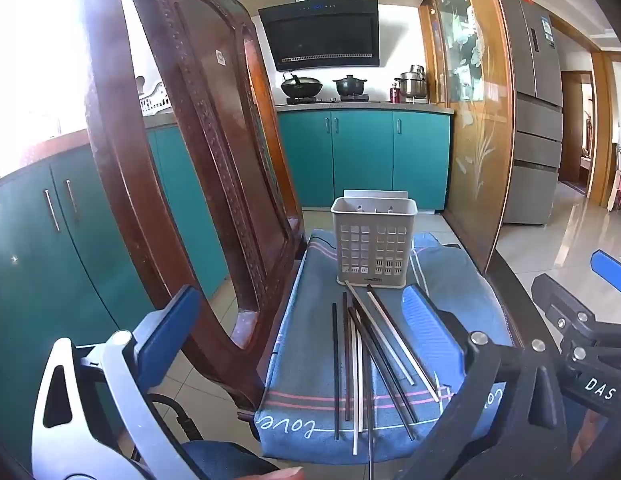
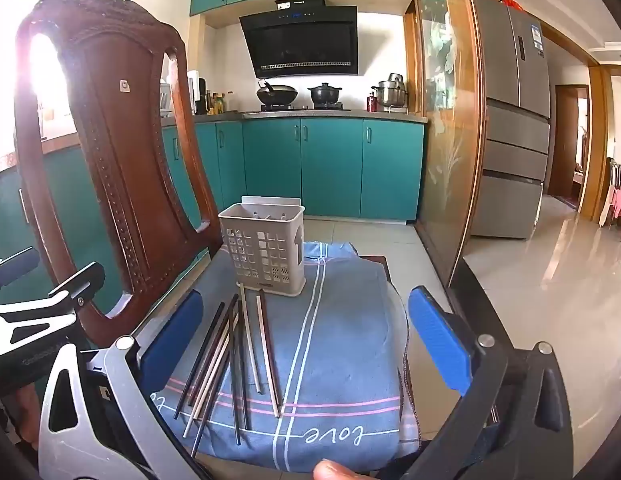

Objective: Organize utensils

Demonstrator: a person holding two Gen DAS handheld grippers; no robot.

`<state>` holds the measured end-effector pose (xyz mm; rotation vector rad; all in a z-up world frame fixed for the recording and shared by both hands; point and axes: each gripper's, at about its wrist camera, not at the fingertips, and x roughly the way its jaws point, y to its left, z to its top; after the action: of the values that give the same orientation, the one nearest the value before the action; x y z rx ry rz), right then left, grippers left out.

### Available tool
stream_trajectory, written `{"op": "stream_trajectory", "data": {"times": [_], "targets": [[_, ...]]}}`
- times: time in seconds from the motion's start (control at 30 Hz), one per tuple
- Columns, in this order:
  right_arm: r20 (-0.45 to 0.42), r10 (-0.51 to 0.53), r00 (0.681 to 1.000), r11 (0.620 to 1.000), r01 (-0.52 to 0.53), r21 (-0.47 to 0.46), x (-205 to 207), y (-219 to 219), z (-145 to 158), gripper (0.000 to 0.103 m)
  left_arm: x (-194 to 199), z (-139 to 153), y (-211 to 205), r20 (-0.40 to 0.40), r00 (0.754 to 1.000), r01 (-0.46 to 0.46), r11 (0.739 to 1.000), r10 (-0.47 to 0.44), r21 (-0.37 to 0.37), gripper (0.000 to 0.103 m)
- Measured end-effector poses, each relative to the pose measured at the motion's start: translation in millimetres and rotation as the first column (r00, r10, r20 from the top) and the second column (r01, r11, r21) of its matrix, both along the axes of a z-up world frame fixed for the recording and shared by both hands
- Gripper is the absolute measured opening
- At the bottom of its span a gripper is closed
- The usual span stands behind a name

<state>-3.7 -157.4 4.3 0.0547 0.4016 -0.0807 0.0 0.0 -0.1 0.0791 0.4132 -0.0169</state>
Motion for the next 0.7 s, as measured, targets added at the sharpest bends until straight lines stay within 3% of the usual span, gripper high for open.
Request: {"op": "stream_trajectory", "data": {"times": [0.3,0.33,0.7], "targets": [[-0.011,-0.004,1.000,1.000,0.004,0.019,-4.6,-0.6,5.9,0.100,0.6,0.5,0.2,-0.003,1.000,0.000,1.000,0.000,0.003,0.100],[0.002,0.000,1.000,1.000,0.000,-0.015,-7.0,8.2,10.1,0.100,0.9,-0.2,-0.4,-0.005,1.000,0.000,1.000,0.000,0.003,0.100],[0.026,0.011,1.000,1.000,-0.010,-0.023,-13.7,5.2,14.6,0.100,1.1,1.6,0.1,-0.006,1.000,0.001,1.000,-0.001,0.005,0.100]]}}
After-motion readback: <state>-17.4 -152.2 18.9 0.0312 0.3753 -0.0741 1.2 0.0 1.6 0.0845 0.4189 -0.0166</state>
